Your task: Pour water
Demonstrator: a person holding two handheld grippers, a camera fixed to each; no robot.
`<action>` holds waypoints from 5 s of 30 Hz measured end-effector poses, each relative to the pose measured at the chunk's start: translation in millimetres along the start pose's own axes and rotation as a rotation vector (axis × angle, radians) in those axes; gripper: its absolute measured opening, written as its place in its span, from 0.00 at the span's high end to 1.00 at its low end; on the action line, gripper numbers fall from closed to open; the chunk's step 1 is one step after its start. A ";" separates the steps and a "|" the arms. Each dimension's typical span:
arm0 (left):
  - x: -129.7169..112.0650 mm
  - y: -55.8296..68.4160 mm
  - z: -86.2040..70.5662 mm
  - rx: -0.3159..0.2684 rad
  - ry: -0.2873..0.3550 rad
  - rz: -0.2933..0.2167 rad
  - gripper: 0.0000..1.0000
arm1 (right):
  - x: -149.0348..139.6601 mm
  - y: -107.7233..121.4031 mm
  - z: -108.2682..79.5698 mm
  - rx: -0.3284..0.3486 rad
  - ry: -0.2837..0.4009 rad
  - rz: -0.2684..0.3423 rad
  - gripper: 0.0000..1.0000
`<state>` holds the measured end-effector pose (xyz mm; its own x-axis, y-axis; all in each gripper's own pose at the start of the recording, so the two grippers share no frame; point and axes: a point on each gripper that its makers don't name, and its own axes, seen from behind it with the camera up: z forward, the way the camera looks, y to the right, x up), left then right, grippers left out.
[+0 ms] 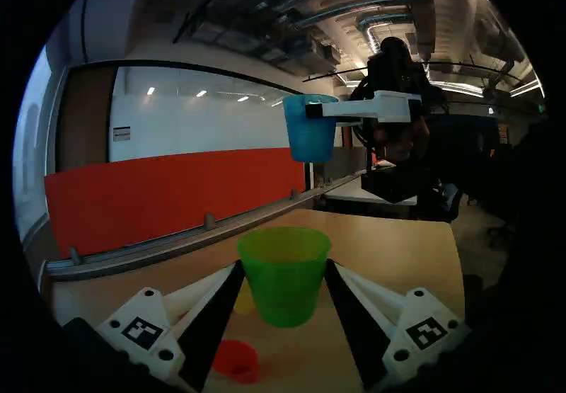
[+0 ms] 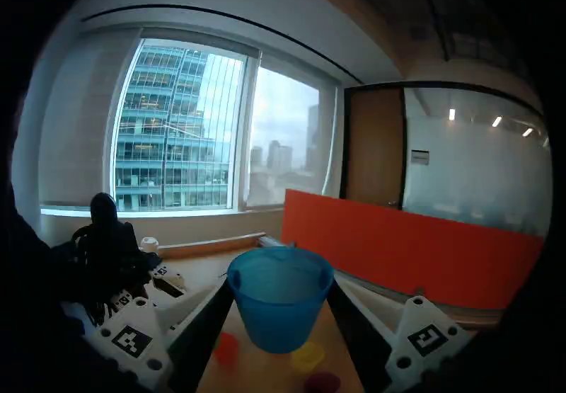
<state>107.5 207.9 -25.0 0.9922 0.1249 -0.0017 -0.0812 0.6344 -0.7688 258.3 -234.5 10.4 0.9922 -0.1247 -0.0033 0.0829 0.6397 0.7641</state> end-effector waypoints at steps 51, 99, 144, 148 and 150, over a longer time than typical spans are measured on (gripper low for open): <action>-73.5 23.3 10.3 -0.090 -0.196 -0.019 0.18 | -154.9 -10.9 -25.3 0.059 -0.248 0.045 0.08; -175.1 42.7 16.3 -0.181 -0.455 0.040 0.18 | -286.0 -25.9 -33.1 0.092 -0.464 0.063 0.08; -199.2 37.9 6.2 -0.159 -0.469 0.032 0.14 | -315.9 -38.2 -38.5 0.088 -0.518 0.054 0.08; -202.0 35.5 6.1 -0.152 -0.477 0.043 0.09 | -316.9 -39.0 -39.2 0.087 -0.520 0.055 0.08; -203.1 34.7 6.1 -0.149 -0.480 0.045 0.09 | -317.4 -39.4 -39.4 0.087 -0.520 0.056 0.08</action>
<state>-97.5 209.2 -47.5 0.8293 0.5090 0.2305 -0.0736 0.5084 -0.8580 -56.3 -190.3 -44.2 0.8156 -0.4664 0.3425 0.0012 0.5933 0.8050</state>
